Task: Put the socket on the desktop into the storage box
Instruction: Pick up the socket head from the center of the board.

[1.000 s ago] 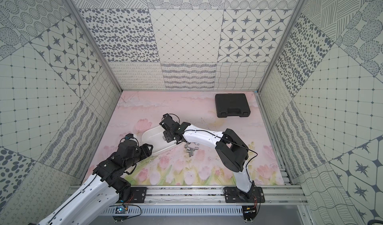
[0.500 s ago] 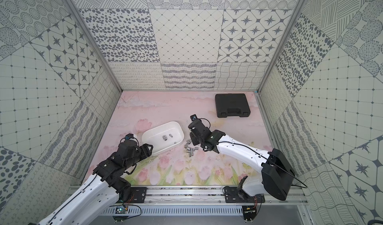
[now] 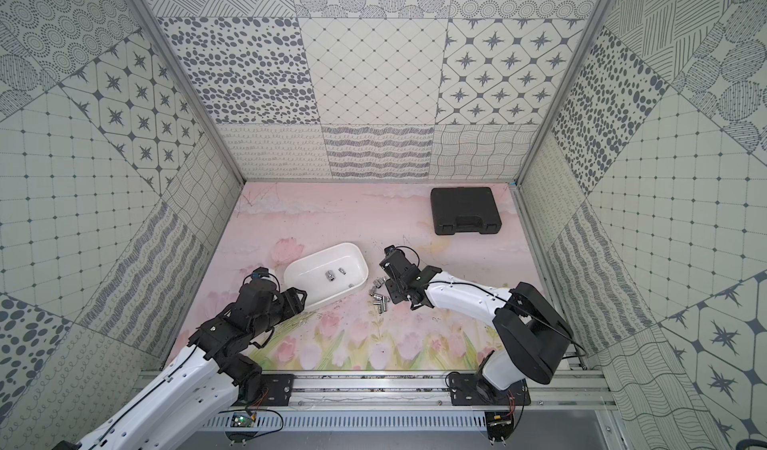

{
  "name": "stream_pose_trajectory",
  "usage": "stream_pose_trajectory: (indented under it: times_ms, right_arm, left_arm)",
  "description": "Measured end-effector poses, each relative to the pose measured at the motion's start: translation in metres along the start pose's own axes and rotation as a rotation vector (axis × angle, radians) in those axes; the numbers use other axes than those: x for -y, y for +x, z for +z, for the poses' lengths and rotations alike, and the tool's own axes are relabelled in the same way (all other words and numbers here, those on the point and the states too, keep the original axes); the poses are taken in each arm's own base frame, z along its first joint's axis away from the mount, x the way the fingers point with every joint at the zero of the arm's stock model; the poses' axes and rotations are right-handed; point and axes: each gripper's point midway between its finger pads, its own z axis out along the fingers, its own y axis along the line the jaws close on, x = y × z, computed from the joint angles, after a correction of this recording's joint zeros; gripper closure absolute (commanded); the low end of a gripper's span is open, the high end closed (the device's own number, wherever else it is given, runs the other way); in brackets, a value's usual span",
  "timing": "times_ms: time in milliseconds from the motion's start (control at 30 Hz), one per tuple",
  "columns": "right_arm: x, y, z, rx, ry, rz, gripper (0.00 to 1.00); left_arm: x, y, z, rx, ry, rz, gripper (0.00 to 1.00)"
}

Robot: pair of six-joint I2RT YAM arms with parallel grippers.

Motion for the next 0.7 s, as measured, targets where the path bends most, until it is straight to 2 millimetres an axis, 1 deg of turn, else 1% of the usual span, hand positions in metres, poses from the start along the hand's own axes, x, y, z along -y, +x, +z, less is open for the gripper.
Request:
stream_pose_trajectory:
  times_ms: [100,367,700]
  right_arm:
    - [-0.005,-0.002,0.008,-0.01,-0.008,-0.009,0.54]
    - [-0.014,-0.011,0.019,-0.002,-0.031,-0.027,0.54]
    - [-0.02,-0.012,0.032,-0.025,-0.039,-0.053,0.58]
  left_arm:
    - [0.0,0.0,0.0,0.0,0.002,0.0,0.28]
    - [0.002,-0.001,-0.002,0.009,0.012,-0.001,0.28]
    - [0.003,-0.003,-0.004,0.016,0.02,-0.003,0.28]
